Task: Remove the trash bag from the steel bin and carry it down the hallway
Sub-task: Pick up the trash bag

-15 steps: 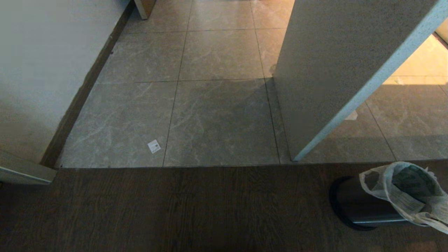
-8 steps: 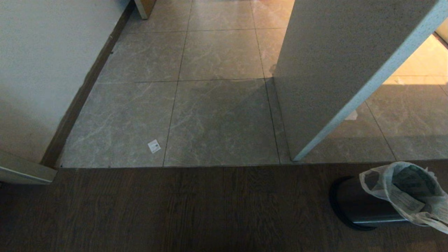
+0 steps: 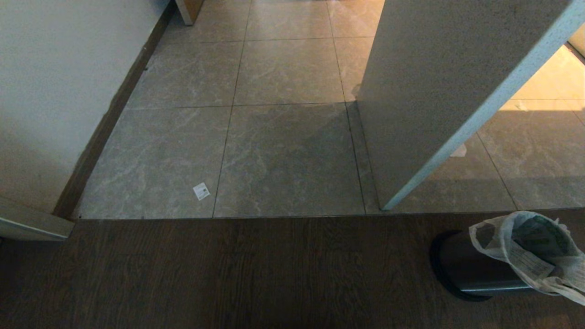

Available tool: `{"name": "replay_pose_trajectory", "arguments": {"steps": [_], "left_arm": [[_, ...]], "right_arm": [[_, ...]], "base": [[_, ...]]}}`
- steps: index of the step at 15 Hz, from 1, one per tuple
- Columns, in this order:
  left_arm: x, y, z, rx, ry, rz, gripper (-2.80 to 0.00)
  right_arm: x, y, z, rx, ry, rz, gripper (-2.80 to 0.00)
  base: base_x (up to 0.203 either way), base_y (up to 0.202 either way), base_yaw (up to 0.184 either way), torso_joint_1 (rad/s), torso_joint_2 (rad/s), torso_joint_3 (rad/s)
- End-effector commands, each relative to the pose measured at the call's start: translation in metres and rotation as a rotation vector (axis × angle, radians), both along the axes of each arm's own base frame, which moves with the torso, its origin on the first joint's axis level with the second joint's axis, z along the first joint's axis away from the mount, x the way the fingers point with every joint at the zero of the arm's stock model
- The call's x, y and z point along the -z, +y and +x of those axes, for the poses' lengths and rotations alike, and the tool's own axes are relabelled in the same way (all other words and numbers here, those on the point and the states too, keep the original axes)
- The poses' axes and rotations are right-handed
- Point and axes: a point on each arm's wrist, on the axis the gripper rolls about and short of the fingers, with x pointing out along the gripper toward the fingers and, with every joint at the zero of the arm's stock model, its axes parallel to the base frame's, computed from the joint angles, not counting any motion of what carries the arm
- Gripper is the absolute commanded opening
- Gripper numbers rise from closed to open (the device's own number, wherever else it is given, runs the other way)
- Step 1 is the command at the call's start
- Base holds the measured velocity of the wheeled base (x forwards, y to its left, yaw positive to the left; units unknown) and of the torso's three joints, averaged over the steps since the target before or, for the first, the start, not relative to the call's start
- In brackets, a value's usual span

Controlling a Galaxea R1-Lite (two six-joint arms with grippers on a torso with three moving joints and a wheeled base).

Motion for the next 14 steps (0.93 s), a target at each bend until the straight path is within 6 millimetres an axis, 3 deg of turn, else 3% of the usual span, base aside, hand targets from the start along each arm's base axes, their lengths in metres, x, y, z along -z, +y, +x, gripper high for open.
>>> {"name": "replay_pose_trajectory", "arguments": {"steps": [1,7,13,14], "left_arm": [[0.000,0.000,0.000,-0.001,0.000,-0.001,-2.80],[0.000,0.000,0.000,-0.001,0.000,-0.001,-2.80],[0.000,0.000,0.000,-0.001,0.000,-0.001,-2.80],[0.000,0.000,0.000,0.001,0.000,-0.001,-2.80]], "right_arm": [[0.005,-0.002,0.009,-0.033,-0.008,0.000,0.00],[0.023,-0.028,0.032,-0.068,-0.028,-0.072,0.00],[0.029,-0.027,0.044,-0.100,-0.038,-0.089,0.00],[0.028,-0.027,0.044,-0.093,-0.042,-0.085,-2.80]], "base": [[0.000,0.000,0.000,0.000,0.00,0.000],[0.000,0.000,0.000,0.000,0.00,0.000],[0.000,0.000,0.000,0.000,0.00,0.000],[0.000,0.000,0.000,0.000,0.00,0.000]]}}
